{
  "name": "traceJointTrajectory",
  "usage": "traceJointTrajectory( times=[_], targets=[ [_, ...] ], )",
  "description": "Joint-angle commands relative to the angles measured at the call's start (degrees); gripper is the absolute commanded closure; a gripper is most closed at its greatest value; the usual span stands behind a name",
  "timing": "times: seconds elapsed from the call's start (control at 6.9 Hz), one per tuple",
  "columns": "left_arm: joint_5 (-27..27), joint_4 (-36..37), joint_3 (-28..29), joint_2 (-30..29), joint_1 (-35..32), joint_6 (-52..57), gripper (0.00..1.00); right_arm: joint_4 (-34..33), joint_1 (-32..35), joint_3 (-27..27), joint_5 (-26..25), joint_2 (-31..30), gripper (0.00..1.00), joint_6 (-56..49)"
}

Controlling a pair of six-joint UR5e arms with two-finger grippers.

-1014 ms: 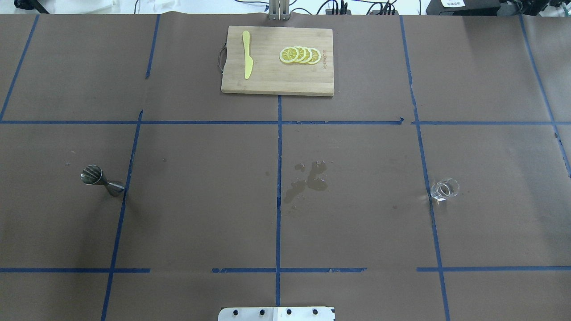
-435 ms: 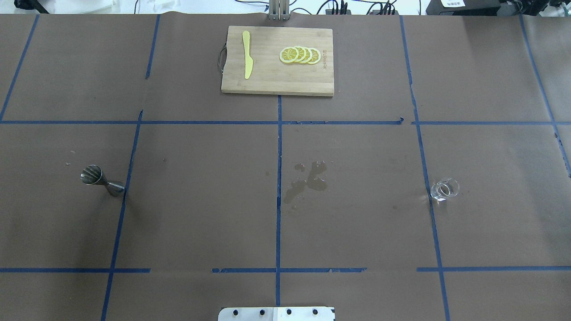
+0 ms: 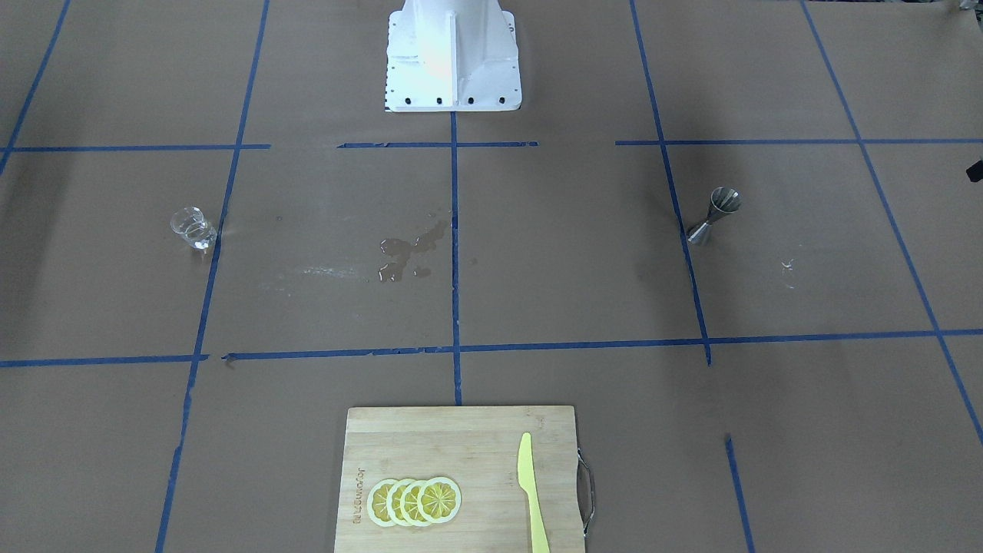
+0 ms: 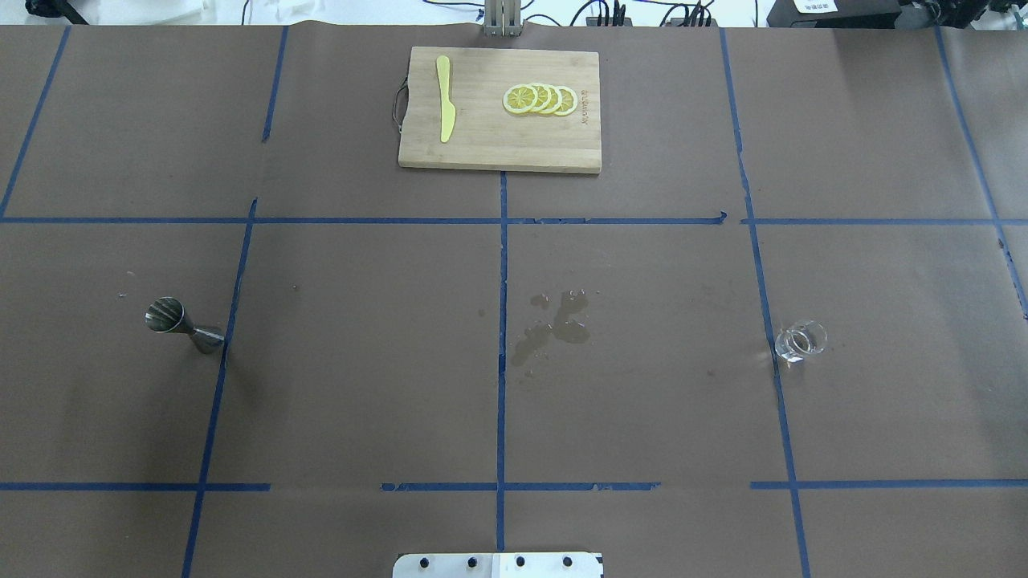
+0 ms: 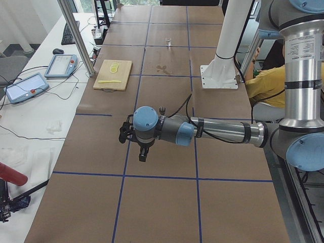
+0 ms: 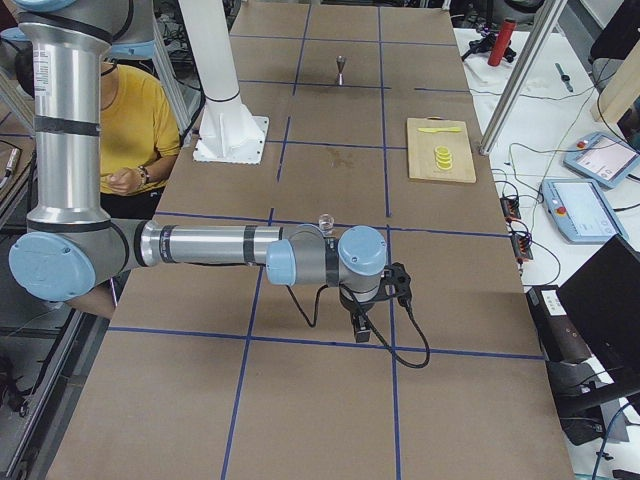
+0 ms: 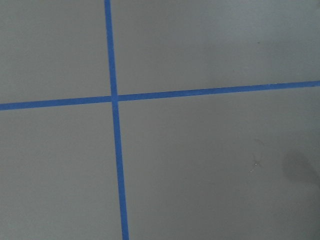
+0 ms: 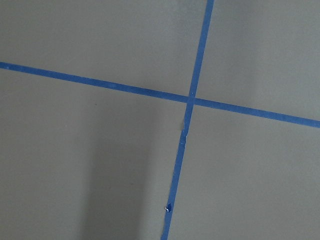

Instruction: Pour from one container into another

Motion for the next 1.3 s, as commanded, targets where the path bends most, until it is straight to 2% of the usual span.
traceJointTrajectory(
  times=[0.0, 0.14, 0.29, 0.43, 0.58, 0.72, 0.87, 1.01, 1.16],
  targets=[
    [-0.5, -13.5, 0.7, -0.5, 6.7, -3.0, 0.00, 0.4, -0.2, -0.2, 0.1, -0.4, 0.00, 0.0],
    [0.0, -23.1, 0.8, -1.7, 12.5, -17.7, 0.00, 0.5, -0.4, -0.1, 0.2, -0.5, 0.00, -0.1],
    [6.0, -35.5, 0.6, -2.0, 18.1, -33.2, 0.00, 0.5, -0.6, -0.1, 0.3, -0.5, 0.00, 0.0],
    [16.6, -42.6, -0.7, -1.9, 27.0, -44.9, 0.00, 0.8, -0.8, -0.1, 0.7, -0.5, 0.00, 0.0],
    [24.6, -42.9, -4.5, -1.6, 32.6, -56.4, 0.00, 0.8, -1.0, -0.1, 0.7, -0.5, 0.00, 0.0],
    [25.4, -43.2, -7.5, 0.7, 33.4, -57.6, 0.00, 0.8, -1.1, 0.0, 0.8, -0.4, 0.00, 0.0],
    [28.1, -43.5, -13.0, 5.3, 35.2, -57.9, 0.00, 0.9, -1.2, 0.1, 0.8, -0.4, 0.00, 0.0],
    [35.5, -46.0, -16.1, 11.7, 40.4, -58.0, 0.00, 1.6, -1.3, 0.0, 1.9, -0.4, 0.00, 0.0],
    [43.0, -50.2, -16.1, 16.1, 45.9, -59.1, 0.00, 2.4, -1.3, -0.1, 2.1, -0.5, 0.00, 0.0]
  ],
)
